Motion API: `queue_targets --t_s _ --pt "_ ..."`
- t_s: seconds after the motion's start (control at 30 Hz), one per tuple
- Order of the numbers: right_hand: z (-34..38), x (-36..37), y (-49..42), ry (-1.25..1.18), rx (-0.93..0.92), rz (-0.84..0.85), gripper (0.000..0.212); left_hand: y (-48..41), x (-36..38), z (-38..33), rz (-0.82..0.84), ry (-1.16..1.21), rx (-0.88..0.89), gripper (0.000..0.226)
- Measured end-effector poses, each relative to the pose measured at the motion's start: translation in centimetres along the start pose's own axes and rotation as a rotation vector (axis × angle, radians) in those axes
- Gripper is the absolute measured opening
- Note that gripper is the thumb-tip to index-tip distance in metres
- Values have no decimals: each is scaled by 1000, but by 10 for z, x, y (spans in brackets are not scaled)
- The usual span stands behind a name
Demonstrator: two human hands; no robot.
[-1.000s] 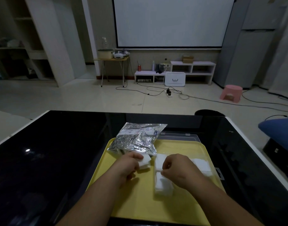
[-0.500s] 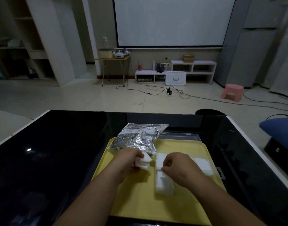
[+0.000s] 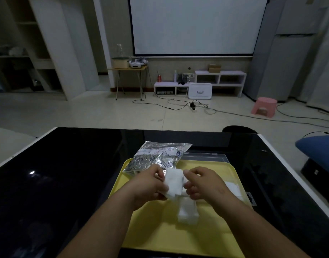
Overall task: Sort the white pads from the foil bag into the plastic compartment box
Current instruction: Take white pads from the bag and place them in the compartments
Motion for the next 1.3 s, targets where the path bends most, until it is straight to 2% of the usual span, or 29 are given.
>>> queue_targets --t_s 0.2,0.3,0.37,0.43,0.67,0.8,0.87,1.0,1.2,1.3 --pt "-7 5 1 -21 89 78 39 0 8 -3 26 148 19 46" --pt "-2 7 2 27 34 107 19 0 10 -5 46 131 32 41" --pt "3 6 2 69 -25 75 8 0 8 -4 27 -1 49 34" --pt "6 5 2 120 -74 49 6 1 8 -4 10 -121 68 34" --pt "13 8 4 412 -203 78 19 1 11 -3 -19 -54 75 36" --pt "17 3 7 673 -242 15 25 3 7 -8 -147 -92 48 31" --pt "19 3 8 698 -238 15 29 5 10 -8 -162 -89 41 25" --pt "15 9 8 744 -228 62 28 5 21 2 -92 -213 8 47" --pt "11 11 6 703 -222 84 45 -1 23 5 -139 -255 66 21" --pt "9 9 3 695 -226 59 40 -1 22 4 -150 -242 85 21"
Point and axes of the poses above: each hand's wrist, its own y-axis away from the middle knuckle, its own x-axis out of the palm, z = x × y, the point moved 7 cm from there along -y, towards the middle knuckle, and after that the axes turned 3 degrees about y, right-handed, at the moved point
